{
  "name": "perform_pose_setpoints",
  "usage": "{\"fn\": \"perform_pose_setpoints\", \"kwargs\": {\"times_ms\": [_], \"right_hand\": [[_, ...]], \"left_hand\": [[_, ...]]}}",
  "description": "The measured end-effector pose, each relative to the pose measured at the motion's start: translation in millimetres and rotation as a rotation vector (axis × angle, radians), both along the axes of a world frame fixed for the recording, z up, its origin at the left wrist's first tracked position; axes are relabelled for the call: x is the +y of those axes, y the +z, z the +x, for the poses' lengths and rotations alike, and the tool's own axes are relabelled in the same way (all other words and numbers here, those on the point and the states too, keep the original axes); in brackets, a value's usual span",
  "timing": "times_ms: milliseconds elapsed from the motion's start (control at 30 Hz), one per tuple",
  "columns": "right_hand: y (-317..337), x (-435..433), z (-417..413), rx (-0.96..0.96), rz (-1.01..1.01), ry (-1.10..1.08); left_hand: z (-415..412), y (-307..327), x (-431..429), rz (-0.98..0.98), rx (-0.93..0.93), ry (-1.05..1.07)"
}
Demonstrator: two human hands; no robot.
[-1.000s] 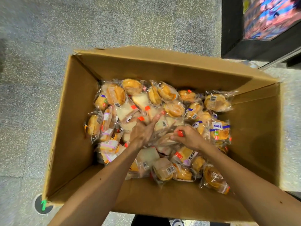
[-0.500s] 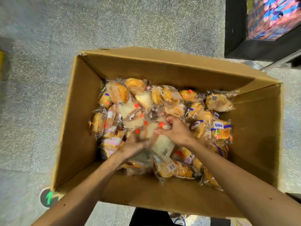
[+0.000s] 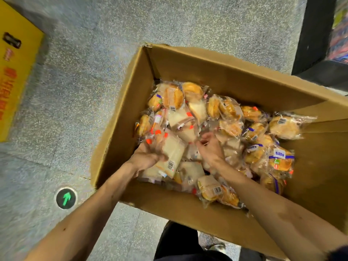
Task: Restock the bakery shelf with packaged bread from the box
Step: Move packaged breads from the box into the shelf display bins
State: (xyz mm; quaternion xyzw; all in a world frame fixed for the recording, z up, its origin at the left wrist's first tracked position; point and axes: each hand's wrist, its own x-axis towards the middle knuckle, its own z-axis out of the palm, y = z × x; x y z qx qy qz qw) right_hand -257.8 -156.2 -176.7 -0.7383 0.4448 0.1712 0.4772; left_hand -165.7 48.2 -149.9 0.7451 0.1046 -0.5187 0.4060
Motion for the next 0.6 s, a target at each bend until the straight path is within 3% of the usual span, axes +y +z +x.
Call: {"fn": "perform_pose_setpoints", "kwargs": {"times_ms": [67, 133, 267, 333, 400, 467, 600], "right_hand": [[-11.0, 8.0, -25.5, 0.232, 0.097, 0.413], [-18.0, 24.4, -46.2, 0.356, 0.28, 0.639], [-24.6, 53.2, -52.9, 0.406, 0.029, 0.842], [-24.9, 52.7, -49.8, 0.383, -0.021, 0.807], [-18.3, 41.3, -49.1, 0.332, 0.072, 0.698], [-3.7, 22.0, -51.3, 0.269, 0.234, 0.47], [27.0, -24.5, -61.4, 0.109, 0.304, 0.06]], "left_hand": [[-0.8, 0.0, 7.3, 0.04, -0.011, 0.072], [-2.0, 1.2, 6.9, 0.025, -0.008, 0.067], [-4.3, 5.5, -5.6, 0.023, -0.032, -0.005], [-6.2, 9.3, -13.6, 0.016, -0.035, -0.033], [-8.2, 10.9, -17.8, 0.011, -0.045, -0.054], [-9.3, 16.1, -23.2, 0.002, -0.043, -0.071], [-10.6, 33.3, -41.7, -0.041, -0.044, -0.065]]}}
